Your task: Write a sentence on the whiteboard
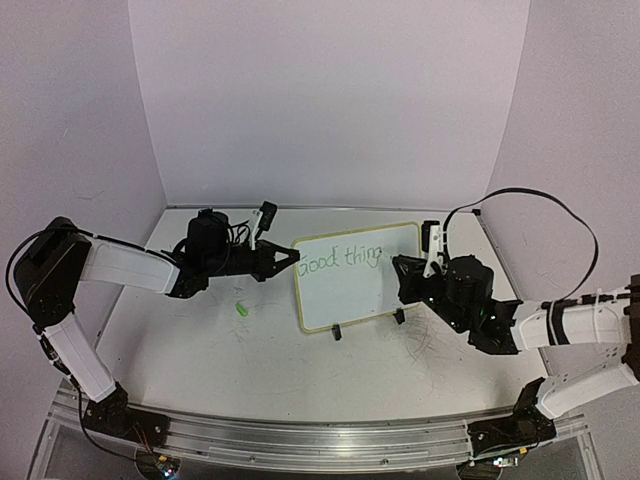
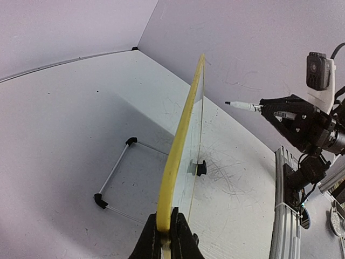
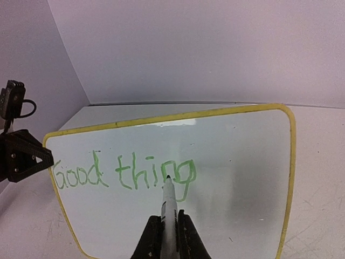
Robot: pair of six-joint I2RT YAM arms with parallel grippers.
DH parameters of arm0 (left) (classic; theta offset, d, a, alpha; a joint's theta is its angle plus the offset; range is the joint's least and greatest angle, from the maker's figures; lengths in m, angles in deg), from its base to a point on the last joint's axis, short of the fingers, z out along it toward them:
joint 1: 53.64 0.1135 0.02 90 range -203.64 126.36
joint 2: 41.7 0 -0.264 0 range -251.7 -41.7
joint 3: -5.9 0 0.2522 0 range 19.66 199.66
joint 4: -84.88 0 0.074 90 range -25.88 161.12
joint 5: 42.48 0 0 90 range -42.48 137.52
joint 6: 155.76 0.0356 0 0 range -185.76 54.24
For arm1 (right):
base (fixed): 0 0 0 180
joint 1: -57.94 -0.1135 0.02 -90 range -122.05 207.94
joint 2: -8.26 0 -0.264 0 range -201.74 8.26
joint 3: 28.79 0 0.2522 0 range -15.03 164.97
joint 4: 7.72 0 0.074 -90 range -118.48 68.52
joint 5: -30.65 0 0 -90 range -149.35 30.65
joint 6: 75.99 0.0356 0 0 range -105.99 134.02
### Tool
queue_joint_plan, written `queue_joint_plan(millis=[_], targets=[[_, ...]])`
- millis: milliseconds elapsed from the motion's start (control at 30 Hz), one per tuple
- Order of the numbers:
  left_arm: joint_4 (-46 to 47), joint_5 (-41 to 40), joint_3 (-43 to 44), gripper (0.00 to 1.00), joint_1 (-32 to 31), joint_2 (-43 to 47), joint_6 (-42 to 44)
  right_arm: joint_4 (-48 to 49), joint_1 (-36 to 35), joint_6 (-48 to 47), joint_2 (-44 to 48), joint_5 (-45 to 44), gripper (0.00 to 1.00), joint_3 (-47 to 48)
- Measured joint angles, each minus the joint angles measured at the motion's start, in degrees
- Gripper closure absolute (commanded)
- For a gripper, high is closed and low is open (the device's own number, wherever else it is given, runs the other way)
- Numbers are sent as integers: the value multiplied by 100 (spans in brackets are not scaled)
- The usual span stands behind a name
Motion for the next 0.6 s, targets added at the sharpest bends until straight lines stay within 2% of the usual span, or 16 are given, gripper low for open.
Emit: queue_joint_plan(millis=[233,600], targets=[[0,0,0,100,0,0,0,42,422,-169,74,65,100,-80],[0,2,0,100,0,0,2,187,453,-344,-257,134,100,10]])
